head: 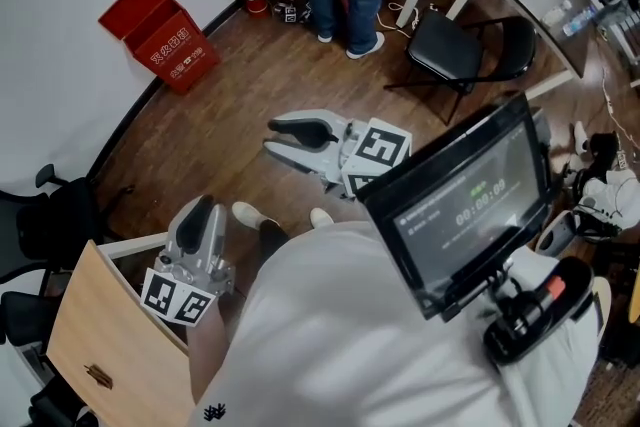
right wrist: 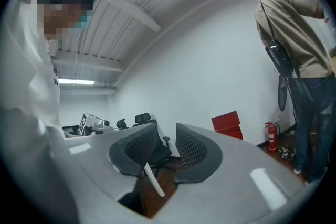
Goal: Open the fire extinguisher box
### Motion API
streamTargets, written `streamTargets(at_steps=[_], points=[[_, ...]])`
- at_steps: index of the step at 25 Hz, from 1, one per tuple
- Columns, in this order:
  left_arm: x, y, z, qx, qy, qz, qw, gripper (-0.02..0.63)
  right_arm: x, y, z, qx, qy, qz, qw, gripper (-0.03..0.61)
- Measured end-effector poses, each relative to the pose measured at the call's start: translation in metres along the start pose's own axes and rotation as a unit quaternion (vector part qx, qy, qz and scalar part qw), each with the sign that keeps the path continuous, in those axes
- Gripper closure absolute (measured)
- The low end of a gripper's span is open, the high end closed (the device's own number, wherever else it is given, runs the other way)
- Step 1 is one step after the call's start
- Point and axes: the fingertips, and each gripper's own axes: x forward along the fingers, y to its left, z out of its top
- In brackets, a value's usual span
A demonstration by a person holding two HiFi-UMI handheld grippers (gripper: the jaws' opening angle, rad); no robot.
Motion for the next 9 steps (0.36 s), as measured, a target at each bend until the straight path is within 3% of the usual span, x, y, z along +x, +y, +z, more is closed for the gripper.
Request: streamTargets(at_steps=[9], points=[[0.0010,0.0083,0.0012,0.005,-0.001,0.002,1.0000,0.537,0.0051,-0.0084,-0.0057,-0.001,0.013,-0.009,1.000,0.465]])
